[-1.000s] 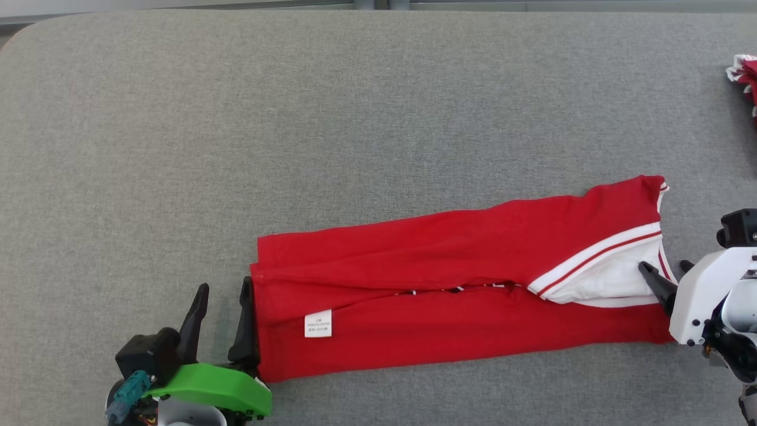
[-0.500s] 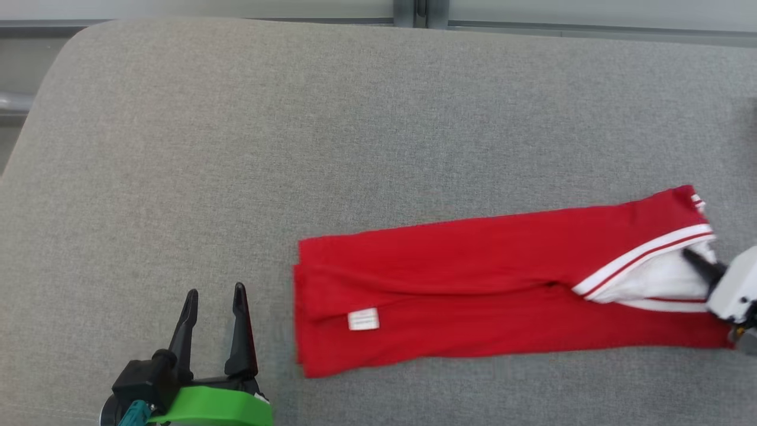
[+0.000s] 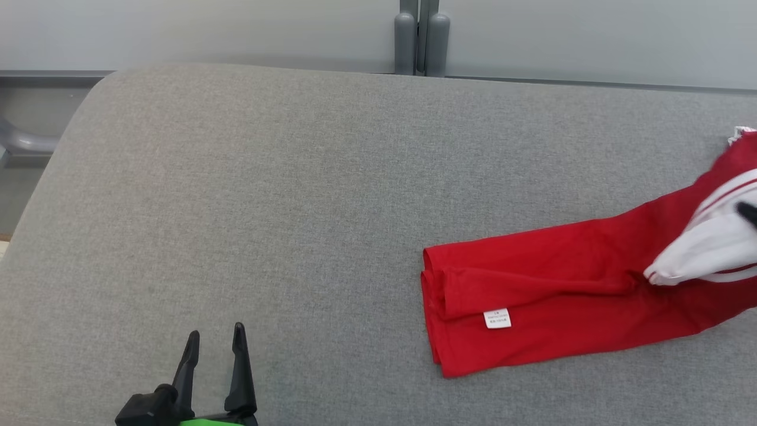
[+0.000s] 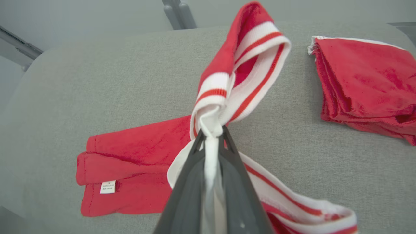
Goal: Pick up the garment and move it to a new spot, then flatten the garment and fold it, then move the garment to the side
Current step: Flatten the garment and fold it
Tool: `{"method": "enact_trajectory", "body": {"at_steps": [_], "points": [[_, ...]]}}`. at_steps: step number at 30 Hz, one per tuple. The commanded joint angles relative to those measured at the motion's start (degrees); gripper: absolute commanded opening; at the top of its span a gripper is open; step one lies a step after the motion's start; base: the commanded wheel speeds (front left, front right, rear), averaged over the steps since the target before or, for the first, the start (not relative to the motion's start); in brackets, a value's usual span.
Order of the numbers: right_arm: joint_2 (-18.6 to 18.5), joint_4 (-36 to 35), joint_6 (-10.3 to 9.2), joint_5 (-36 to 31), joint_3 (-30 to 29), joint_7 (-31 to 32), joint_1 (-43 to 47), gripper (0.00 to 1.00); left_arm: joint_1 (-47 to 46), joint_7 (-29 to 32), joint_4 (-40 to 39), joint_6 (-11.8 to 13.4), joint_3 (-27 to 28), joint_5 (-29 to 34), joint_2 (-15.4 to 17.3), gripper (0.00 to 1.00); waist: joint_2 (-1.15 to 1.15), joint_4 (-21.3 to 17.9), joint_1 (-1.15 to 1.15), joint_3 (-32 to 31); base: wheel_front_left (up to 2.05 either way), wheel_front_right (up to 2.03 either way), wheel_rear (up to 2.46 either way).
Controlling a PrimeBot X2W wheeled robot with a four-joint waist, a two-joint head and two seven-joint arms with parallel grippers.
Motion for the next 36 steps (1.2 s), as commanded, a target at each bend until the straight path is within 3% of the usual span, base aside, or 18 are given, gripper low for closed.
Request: {"method": "enact_trajectory", "body": {"at_steps": [1,6,14,19,29,30,31,32,33,36], "points": [[1.1,-2.4,0.01,0.8,2.8,1.4,1.3,0.00,0.1,-0.2,-0.1,0.4,-0.4,-0.6,0.0,1.00,0.00,-0.6,0.00,-0.7,0.00,0.00,0.00],[8.5,-6.6,0.00,-0.6,15.1,0.7,2.6,0.00,-2.2,-0.2,0.5,0.9,-2.9,-2.0,0.0,1.00,0.00,-1.1,0.00,0.7,0.00,0.00,0.00],[19.2,2.9,0.01,-5.3,27.2,-11.5,3.3,0.00,-3.2,-0.2,1.6,1.9,-4.6,-2.5,0.1,1.00,0.00,0.0,0.00,1.8,0.00,0.00,0.00],[22.6,8.9,0.01,-6.6,31.2,-17.3,1.1,0.00,-2.4,-0.2,1.9,2.1,-4.4,-2.1,0.1,1.00,0.00,0.1,0.00,1.4,0.00,0.00,0.00],[25.2,16.4,0.01,-8.3,35.2,-24.4,-3.1,0.02,-1.6,-0.2,2.0,2.2,-4.9,-2.0,0.1,1.00,0.00,-0.1,0.00,0.1,0.00,0.00,0.00],[25.3,16.9,0.01,-8.5,35.3,-24.9,-3.2,0.07,-1.5,-0.2,2.0,2.2,-4.9,-2.1,0.1,1.00,0.00,-0.1,0.00,0.1,0.00,0.00,0.00],[25.4,17.5,0.01,-9.0,34.6,-26.2,-3.5,0.36,-1.4,-0.2,1.9,2.3,-4.9,-2.2,0.1,1.00,0.00,-0.2,0.00,0.0,0.00,0.00,0.00],[25.6,17.7,0.01,-9.3,34.5,-27.1,-3.7,0.74,-1.3,-0.2,1.9,2.3,-4.8,-2.3,0.0,1.00,0.00,-0.3,0.00,-0.1,0.00,0.00,0.00],[25.9,17.7,0.01,-9.3,34.9,-28.0,-3.9,1.00,-1.2,-0.2,1.8,2.3,-4.7,-2.3,0.0,1.00,0.00,-0.3,0.00,-0.2,0.00,0.00,0.00],[26.3,16.6,0.01,-8.2,36.2,-30.0,-3.6,1.00,-0.8,-0.2,1.9,2.4,-4.4,-2.4,0.1,1.00,0.00,-0.6,0.00,-0.6,0.00,0.00,0.00]]}}
